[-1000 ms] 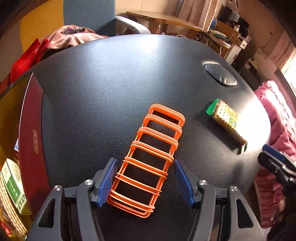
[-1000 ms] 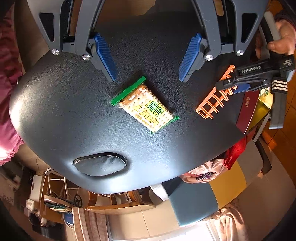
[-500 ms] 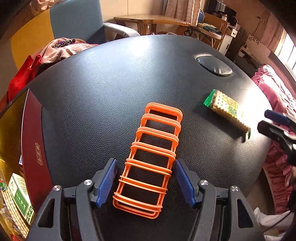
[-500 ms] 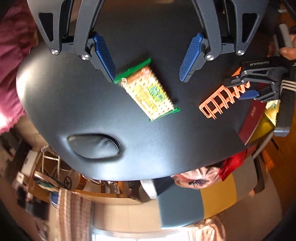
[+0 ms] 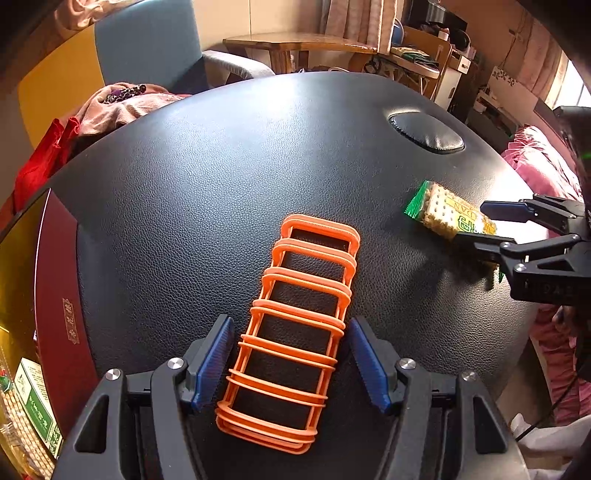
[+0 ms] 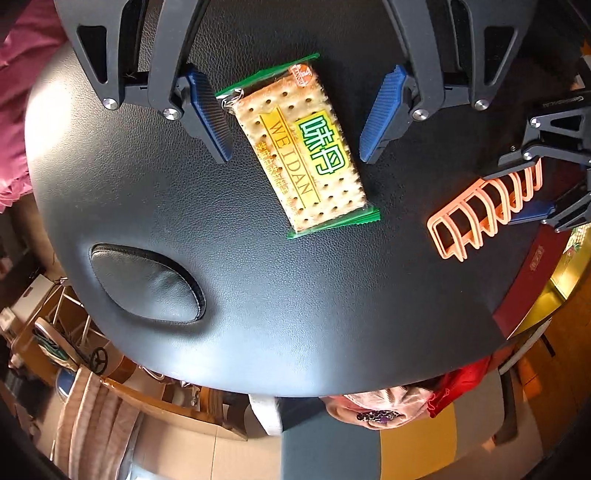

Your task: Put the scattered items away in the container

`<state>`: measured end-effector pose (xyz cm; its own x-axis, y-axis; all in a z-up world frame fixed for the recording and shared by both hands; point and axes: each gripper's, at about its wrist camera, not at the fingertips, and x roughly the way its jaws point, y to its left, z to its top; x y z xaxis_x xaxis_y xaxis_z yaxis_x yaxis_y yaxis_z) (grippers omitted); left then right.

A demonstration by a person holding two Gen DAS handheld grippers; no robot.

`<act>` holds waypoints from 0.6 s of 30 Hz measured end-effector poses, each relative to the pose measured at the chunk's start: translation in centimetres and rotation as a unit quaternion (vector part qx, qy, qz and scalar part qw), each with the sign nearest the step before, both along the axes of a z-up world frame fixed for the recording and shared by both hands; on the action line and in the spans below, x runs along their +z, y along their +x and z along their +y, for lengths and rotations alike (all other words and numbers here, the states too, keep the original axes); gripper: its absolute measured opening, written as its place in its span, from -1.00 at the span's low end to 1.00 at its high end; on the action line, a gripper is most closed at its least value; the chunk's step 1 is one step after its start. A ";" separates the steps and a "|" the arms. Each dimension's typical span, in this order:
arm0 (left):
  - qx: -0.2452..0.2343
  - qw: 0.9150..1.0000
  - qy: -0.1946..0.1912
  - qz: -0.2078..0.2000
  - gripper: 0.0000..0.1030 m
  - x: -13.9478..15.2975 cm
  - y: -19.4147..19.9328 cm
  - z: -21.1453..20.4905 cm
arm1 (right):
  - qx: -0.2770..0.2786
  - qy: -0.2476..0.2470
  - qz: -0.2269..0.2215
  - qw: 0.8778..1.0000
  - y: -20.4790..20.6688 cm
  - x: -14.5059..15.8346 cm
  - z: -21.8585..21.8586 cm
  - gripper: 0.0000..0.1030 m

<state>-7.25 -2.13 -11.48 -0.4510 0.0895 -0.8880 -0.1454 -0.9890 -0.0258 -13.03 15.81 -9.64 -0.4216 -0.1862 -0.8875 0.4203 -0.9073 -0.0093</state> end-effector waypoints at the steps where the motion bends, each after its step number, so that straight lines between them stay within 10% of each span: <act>1: 0.000 1.000 -0.001 0.001 0.27 0.0 0.0 0.0 | 0.000 0.002 -0.001 1.000 -0.1 -0.1 0.0 0.33; 18: 0.015 1.000 -0.005 0.006 0.28 -0.1 0.2 0.2 | -0.007 0.022 0.003 1.000 -0.1 -0.8 -0.3 0.07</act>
<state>-7.03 -1.89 -11.60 -0.4641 0.0667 -0.8833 -0.1165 -0.9931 -0.0139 -13.09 15.49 -10.44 -0.4297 -0.1416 -0.8918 0.4079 -0.9115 -0.0518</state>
